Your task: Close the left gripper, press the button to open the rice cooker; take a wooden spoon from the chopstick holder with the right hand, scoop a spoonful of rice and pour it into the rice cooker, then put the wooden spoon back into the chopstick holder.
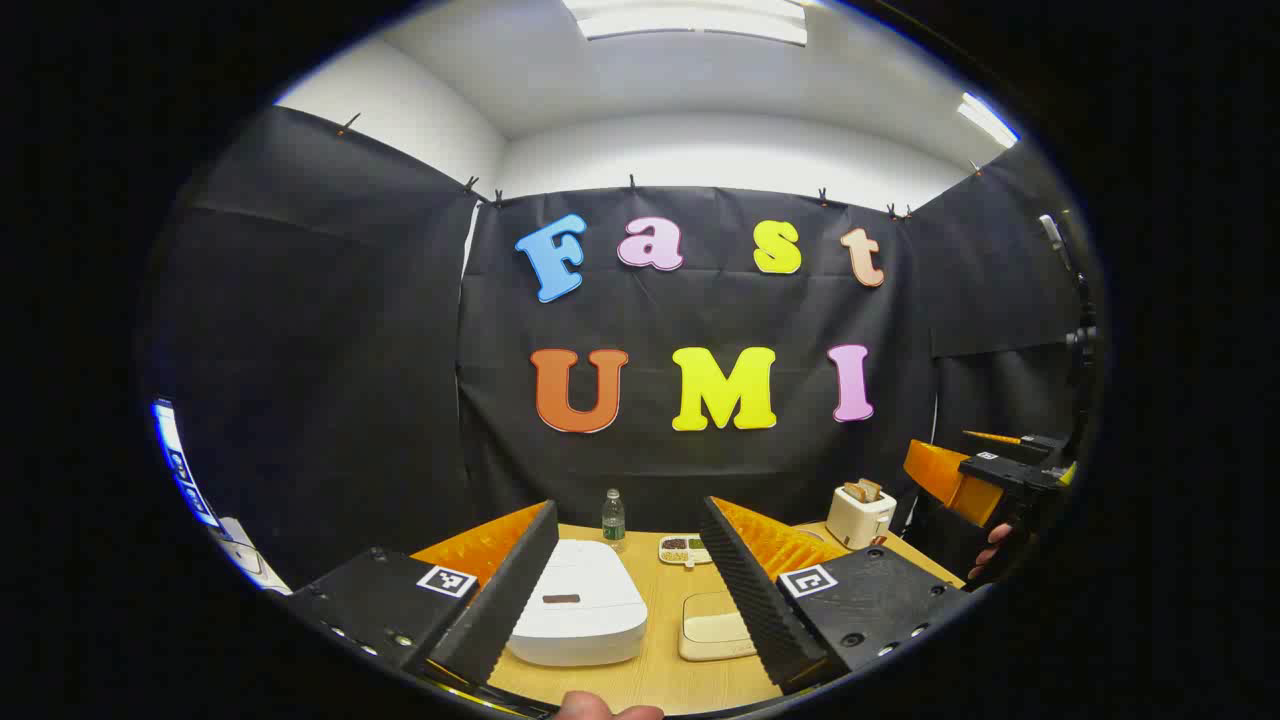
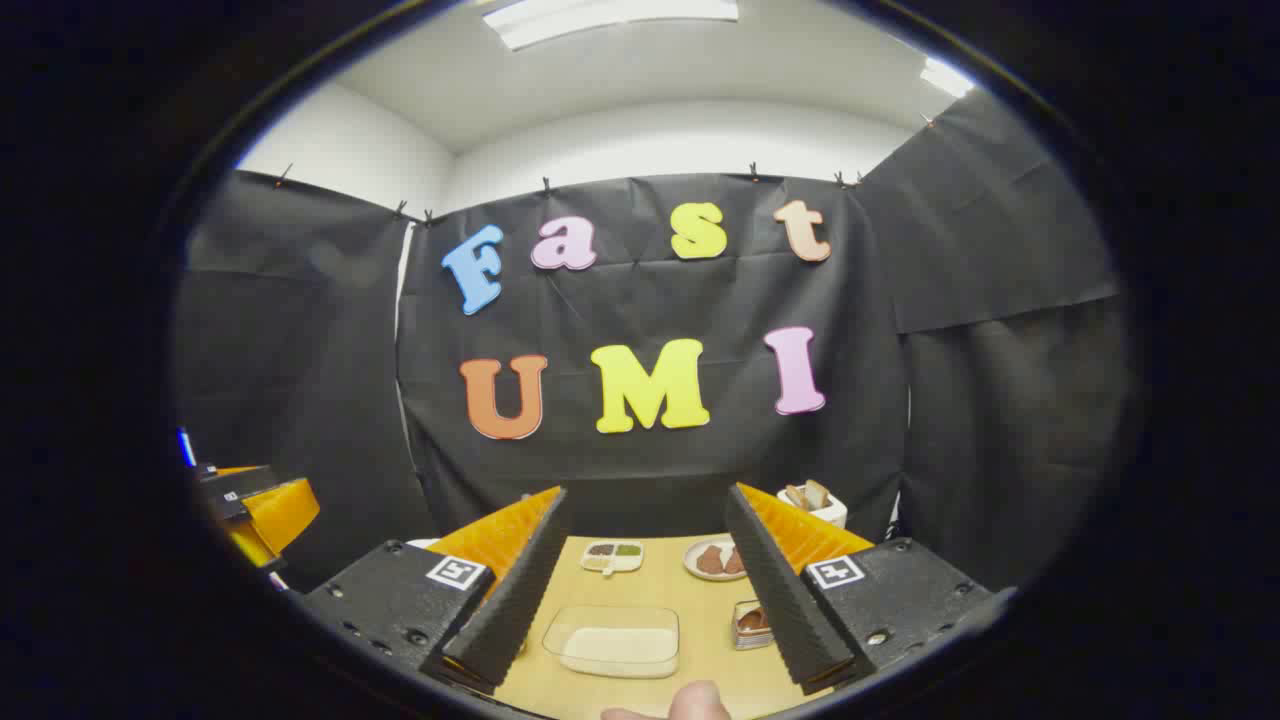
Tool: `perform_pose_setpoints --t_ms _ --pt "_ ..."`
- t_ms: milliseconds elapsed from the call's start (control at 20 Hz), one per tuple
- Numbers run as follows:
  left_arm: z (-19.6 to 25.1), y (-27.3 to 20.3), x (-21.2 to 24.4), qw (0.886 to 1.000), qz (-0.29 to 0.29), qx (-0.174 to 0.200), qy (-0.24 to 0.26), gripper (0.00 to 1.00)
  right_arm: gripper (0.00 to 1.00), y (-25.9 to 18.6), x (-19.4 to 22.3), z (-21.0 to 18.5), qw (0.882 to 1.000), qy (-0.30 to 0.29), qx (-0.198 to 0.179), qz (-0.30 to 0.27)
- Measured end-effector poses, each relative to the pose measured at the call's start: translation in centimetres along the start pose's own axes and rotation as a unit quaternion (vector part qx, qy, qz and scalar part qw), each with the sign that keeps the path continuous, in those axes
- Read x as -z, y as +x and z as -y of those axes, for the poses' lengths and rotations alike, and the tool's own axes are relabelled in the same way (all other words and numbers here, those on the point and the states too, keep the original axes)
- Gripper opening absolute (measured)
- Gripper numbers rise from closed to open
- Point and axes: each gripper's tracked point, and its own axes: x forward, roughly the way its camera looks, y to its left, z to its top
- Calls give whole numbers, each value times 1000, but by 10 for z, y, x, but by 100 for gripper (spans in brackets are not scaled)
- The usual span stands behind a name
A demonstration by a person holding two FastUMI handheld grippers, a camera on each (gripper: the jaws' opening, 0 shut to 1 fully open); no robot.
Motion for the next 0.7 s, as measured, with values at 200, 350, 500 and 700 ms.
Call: perform_pose_setpoints --t_ms 200,350,500,700 --pt "-4 1 0 1000 2 -1 3 95 100 -2 -1 2 1000 -1 6 1" --pt "-7 2 2 1000 1 -3 3 95 97 0 -2 3 1000 -5 9 2" --pt "-12 2 3 1000 3 -7 8 95 100 1 0 0 1000 -8 10 0" --pt "-17 8 9 1000 -2 -9 14 95 97 6 -2 -5 1000 -12 9 5"
